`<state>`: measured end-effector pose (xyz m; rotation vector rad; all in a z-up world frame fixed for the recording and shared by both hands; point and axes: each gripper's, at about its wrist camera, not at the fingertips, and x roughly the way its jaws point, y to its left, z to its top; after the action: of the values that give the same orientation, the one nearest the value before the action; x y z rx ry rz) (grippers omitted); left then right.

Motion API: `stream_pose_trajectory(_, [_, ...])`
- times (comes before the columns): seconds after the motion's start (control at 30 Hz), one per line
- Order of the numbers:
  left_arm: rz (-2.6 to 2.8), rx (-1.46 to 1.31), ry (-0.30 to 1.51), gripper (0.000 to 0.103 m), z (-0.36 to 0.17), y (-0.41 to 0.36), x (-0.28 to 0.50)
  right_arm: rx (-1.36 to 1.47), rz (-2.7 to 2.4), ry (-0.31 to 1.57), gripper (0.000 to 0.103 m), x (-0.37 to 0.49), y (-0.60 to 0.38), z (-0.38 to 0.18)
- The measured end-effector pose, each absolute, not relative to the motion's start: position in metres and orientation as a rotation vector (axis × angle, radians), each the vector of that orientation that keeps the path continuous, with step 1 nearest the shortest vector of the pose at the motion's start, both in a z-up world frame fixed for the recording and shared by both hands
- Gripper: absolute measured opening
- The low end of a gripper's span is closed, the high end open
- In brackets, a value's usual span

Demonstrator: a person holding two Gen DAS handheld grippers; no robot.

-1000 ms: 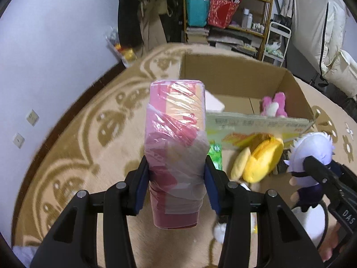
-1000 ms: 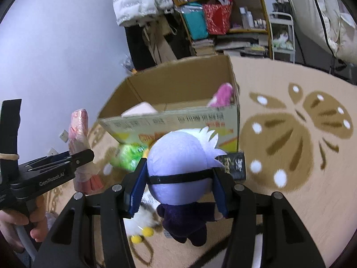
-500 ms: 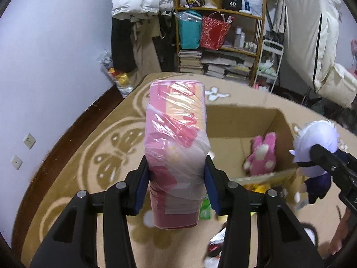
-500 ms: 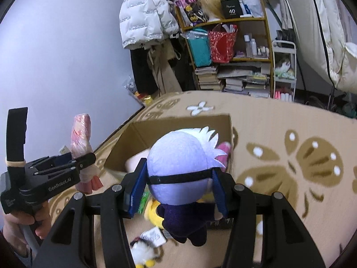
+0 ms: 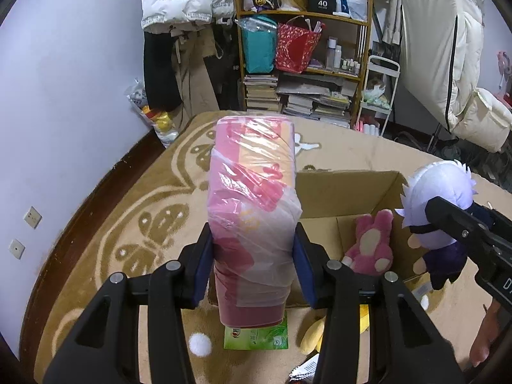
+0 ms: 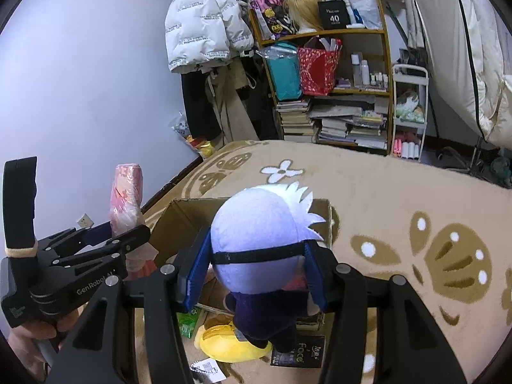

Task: Organize soft objects
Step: 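Open left tool releasing the roll into the box while right tool releases the doll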

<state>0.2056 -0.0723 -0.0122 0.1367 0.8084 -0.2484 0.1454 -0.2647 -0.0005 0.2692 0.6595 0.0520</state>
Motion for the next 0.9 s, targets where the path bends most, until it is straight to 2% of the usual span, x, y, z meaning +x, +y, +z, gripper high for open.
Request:
stream_pose_trajectory(0.17, [-0.234, 0.123, 0.831, 0.048, -0.021, -0.069, 0.210, 0.306, 0.053, 0.689, 0.059, 0.155, -0.266, -0.015])
stream_pose_trajectory(0.27, [-0.212, 0.139, 0.812, 0.063, -0.022, -0.069, 0.209, 0.317, 0.050, 0.713, 0.060, 0.158, -0.265, -0.023])
stream_pose_trajectory(0.33, [-0.204, 0.134, 0.807, 0.068, -0.021, -0.067, 0.208, 0.317, 0.046, 0.721, 0.061, 0.159, -0.265, -0.027])
stream_pose_trajectory(0.4, [-0.198, 0.122, 0.812, 0.080, -0.021, -0.064, 0.209, 0.315, 0.045, 0.724, 0.071, 0.158, -0.266, -0.029])
stream_pose_trajectory(0.6, [-0.145, 0.130, 0.808, 0.096, -0.019, -0.057, 0.204, 0.334, 0.042, 0.709, 0.092, 0.154, -0.268, -0.025])
stream_pose_trajectory(0.9, [-0.153, 0.119, 0.850, 0.097, -0.006, -0.040, 0.186, 0.339, 0.022, 0.697, 0.099, 0.139, -0.271, -0.015])
